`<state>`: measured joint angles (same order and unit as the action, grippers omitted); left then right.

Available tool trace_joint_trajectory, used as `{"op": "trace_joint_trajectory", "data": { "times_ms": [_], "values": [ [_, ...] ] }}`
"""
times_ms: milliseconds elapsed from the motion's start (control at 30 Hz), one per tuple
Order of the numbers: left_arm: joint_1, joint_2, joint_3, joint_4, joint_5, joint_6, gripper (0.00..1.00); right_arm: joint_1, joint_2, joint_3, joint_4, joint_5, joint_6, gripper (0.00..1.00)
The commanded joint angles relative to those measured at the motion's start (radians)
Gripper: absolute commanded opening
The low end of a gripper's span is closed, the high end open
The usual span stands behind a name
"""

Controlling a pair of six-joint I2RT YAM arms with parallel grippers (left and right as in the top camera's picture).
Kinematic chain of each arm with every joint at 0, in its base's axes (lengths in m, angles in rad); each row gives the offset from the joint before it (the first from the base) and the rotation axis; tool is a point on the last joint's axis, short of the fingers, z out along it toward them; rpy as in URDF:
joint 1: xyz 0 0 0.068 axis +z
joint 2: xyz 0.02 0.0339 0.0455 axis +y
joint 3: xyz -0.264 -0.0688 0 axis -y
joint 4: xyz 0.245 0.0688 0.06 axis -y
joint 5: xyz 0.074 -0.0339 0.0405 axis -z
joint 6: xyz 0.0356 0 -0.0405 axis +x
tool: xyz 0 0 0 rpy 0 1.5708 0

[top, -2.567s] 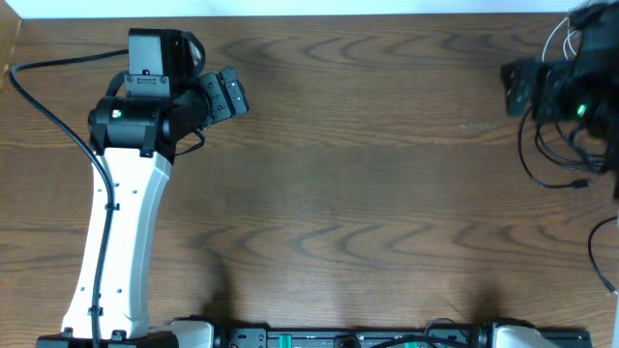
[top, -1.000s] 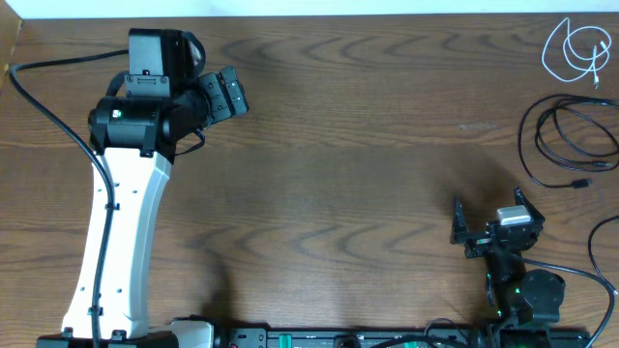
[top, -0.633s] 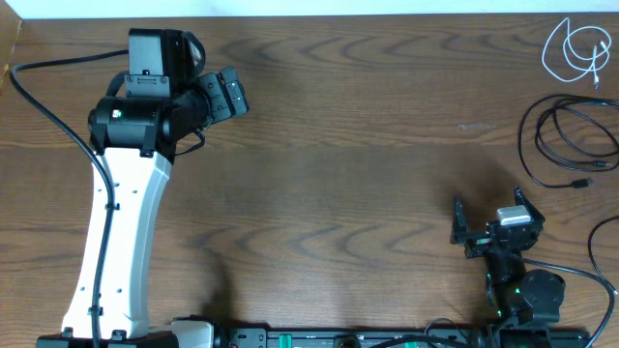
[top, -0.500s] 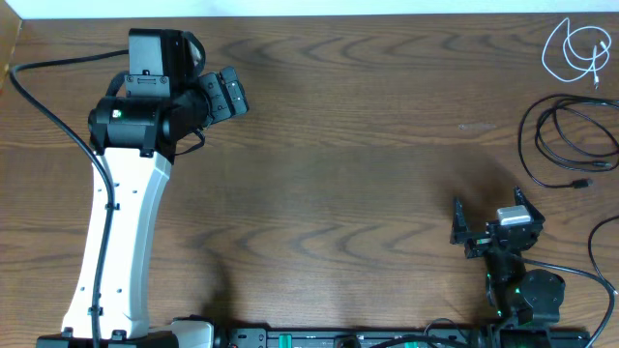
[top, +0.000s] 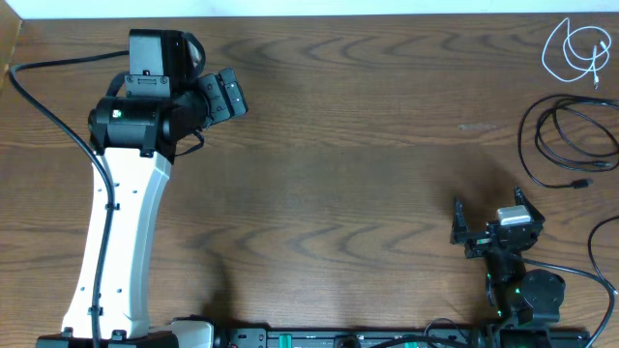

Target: Untangle cables

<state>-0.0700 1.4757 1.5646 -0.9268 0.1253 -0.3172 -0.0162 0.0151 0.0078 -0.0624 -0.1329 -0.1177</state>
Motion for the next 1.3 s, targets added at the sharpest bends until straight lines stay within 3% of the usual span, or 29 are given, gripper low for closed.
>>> {"op": "trace_joint_trajectory", "data": {
  "times_ms": [0, 200, 400, 867, 1267],
  "values": [
    [0.002, -0.015, -0.007, -0.015, -0.031, 0.006, 0.96, 0.004, 0.001, -0.002, -0.003, 0.011, -0.011, 0.99],
    [0.002, -0.110, -0.026, 0.005, -0.055, 0.006, 0.96, 0.004, 0.001, -0.002, -0.003, 0.011, -0.011, 0.99],
    [0.002, -0.261, -0.159, 0.159, -0.067, 0.044, 0.96, 0.004, 0.001, -0.002, -0.003, 0.011, -0.011, 0.99],
    [0.002, -0.731, -0.864, 0.792, -0.067, 0.153, 0.96, 0.004, 0.001, -0.002, -0.003, 0.011, -0.011, 0.99],
    [0.002, -1.091, -1.267, 0.982, -0.067, 0.277, 0.96, 0.004, 0.001, -0.002, -0.003, 0.011, -0.011, 0.99]
  ]
}}
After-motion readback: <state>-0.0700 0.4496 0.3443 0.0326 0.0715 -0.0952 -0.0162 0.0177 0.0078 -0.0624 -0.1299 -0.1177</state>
